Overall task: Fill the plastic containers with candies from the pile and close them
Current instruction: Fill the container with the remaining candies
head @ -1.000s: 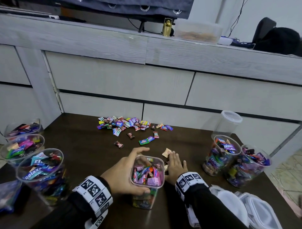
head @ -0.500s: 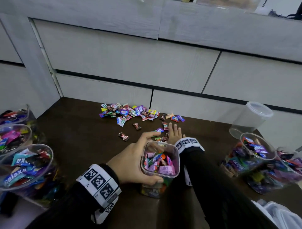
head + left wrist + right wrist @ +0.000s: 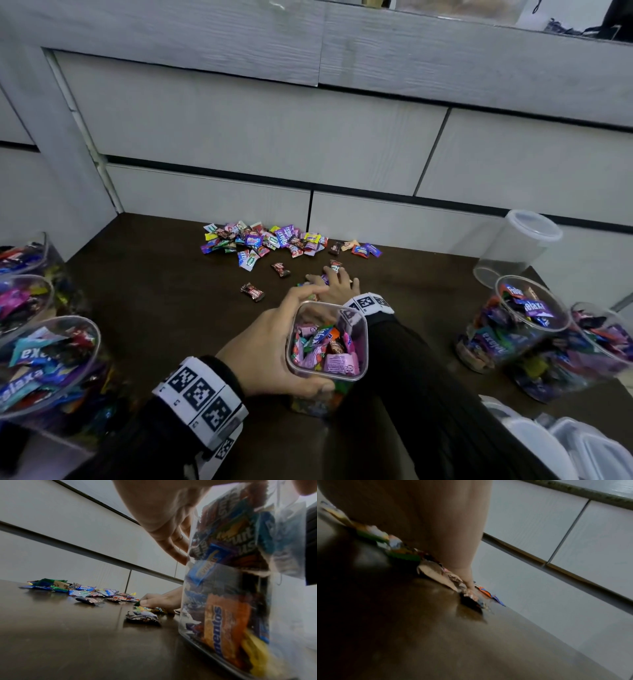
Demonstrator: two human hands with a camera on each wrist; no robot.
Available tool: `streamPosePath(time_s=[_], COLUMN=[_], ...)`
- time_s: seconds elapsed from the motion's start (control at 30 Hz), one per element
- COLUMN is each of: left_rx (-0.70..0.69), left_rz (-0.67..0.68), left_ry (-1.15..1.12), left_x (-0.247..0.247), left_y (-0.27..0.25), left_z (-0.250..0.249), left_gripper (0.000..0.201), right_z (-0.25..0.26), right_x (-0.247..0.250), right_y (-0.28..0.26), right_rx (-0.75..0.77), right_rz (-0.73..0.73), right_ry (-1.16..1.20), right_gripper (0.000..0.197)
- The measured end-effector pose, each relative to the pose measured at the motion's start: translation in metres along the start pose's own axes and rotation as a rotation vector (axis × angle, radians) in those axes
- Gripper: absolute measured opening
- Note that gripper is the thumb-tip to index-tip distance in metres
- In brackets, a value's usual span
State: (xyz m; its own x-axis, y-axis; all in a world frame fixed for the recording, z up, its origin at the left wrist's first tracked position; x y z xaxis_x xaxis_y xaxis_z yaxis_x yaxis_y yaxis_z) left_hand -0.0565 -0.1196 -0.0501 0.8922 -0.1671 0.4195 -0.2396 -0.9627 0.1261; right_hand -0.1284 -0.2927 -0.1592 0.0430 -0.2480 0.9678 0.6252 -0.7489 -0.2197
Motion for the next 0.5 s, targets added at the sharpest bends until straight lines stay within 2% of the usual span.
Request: streamPosePath(time_s=[0.13, 0.27, 0.5], left_rx=[0.000, 0.018, 0.058], left_rz=[-0.017, -0.023, -0.015], left_ry=[0.016, 0.020, 0.006], left_x=[0.000, 0.000, -0.002], left_y=[-0.002, -0.003, -0.005], left_z=[0.002, 0.004, 0.005], left_gripper=[0.104, 0.104, 0.101], right_z=[0.002, -0.010, -0.033], right_x=[0.013, 0.010, 0.000], right_y=[-0.014, -0.034, -0.059], right_rx=[0.083, 0.037, -0.154], right_rz=[-0.106, -0.134, -0.084], right_ry=[-0.188, -0.265, -0.109], right_gripper=[0.053, 0.055, 0.062])
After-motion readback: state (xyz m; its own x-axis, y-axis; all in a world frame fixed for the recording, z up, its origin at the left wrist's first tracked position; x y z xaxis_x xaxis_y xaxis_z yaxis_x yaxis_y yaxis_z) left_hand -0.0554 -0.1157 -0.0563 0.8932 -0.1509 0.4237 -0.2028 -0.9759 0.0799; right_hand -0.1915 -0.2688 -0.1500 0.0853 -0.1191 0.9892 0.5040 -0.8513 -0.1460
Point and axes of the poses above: each hand's wrist, its own y-axis towards the middle knuckle, its own x-axis out of the back of the hand, z = x × y, the point moved 7 cm from there along y, towards the middle knuckle, and after that the axes turned 9 degrees about x, right-handed, at the moved point
